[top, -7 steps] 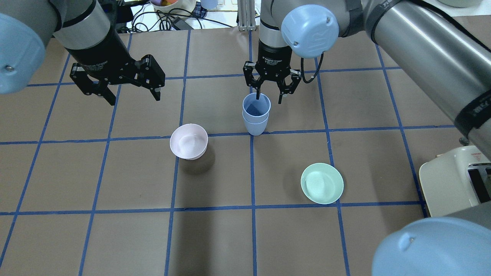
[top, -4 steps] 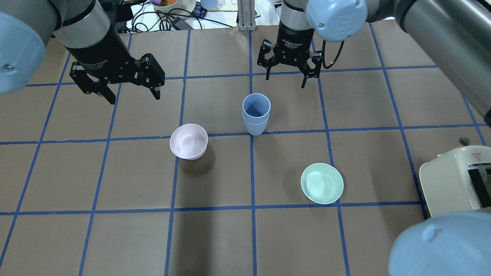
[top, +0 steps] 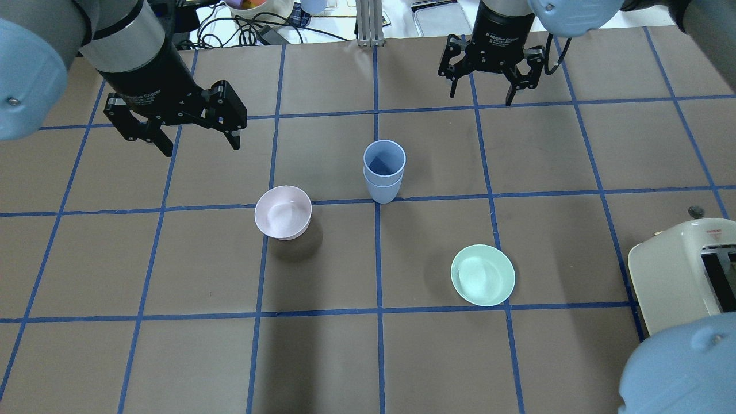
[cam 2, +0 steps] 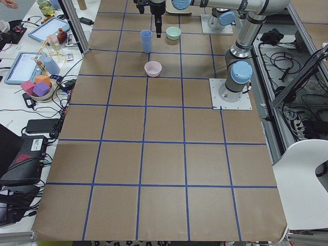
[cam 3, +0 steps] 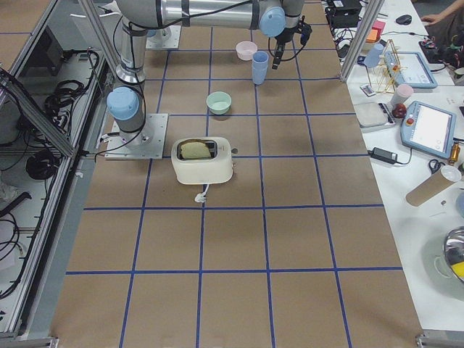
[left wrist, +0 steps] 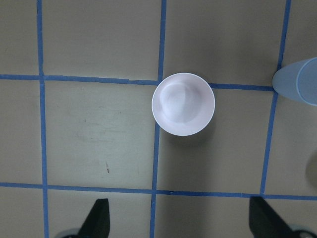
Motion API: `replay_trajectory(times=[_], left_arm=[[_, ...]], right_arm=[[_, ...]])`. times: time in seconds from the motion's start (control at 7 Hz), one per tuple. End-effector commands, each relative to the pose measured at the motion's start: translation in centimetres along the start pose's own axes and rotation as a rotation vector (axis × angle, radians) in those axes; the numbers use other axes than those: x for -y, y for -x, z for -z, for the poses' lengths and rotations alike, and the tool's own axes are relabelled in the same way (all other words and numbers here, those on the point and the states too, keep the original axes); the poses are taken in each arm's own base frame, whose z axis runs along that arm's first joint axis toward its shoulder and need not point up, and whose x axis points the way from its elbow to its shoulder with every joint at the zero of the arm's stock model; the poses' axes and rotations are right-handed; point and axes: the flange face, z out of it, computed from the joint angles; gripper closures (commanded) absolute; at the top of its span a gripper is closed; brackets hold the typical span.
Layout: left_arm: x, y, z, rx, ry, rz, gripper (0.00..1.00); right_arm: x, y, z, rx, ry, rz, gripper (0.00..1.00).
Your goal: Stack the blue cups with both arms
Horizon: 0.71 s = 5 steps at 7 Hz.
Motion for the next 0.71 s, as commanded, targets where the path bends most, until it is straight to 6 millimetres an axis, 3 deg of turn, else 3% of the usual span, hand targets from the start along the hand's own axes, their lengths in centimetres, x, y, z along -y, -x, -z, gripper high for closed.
replay_trajectory(times=[0.0, 0.57], left_arm=[[0.0, -0.1, 0.0, 0.0, 0.001, -0.001, 0.0], [0.2, -0.1, -0.2, 0.001, 0.004, -0.001, 0.0]], right_arm=[[0.3, -1.0, 1.2, 0.004, -0.02, -0.021, 0.0], [-1.9, -2.1, 4.4, 0.012, -0.045, -0.015, 0.0]])
